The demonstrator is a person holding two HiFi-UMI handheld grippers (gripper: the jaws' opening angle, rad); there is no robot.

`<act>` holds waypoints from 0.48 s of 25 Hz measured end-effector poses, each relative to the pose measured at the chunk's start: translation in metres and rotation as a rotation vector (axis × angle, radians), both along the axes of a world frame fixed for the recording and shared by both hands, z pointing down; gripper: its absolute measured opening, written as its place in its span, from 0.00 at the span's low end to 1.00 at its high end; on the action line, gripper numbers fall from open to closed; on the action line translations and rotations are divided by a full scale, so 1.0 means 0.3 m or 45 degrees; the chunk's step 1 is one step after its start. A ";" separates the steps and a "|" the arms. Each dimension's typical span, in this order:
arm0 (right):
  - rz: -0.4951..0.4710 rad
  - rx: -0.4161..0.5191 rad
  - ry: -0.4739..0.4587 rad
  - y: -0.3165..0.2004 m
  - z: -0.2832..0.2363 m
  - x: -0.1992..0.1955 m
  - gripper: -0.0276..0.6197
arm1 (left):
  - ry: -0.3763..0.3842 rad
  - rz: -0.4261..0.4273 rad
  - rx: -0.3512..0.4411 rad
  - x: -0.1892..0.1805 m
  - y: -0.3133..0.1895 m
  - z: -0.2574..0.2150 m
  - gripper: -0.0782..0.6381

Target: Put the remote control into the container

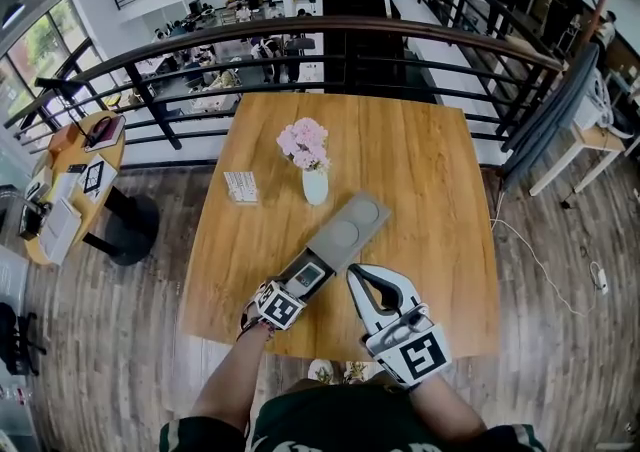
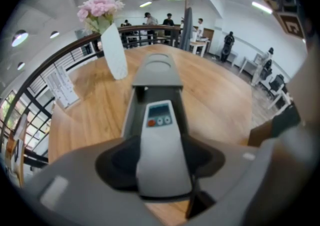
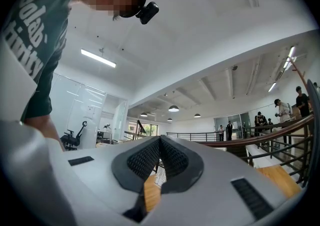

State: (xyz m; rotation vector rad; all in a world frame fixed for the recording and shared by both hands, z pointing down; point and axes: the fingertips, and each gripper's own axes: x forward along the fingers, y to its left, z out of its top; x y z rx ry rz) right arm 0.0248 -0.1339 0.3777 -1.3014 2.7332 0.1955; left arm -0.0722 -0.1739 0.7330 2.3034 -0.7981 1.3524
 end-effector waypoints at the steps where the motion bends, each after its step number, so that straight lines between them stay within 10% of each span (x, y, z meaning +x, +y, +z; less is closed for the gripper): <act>1: 0.003 -0.002 0.001 0.001 0.002 0.002 0.07 | 0.001 -0.003 -0.006 0.000 -0.004 0.006 0.48; 12: -0.011 -0.010 0.002 0.007 0.001 0.001 0.07 | -0.034 -0.032 -0.099 -0.009 -0.016 0.053 0.48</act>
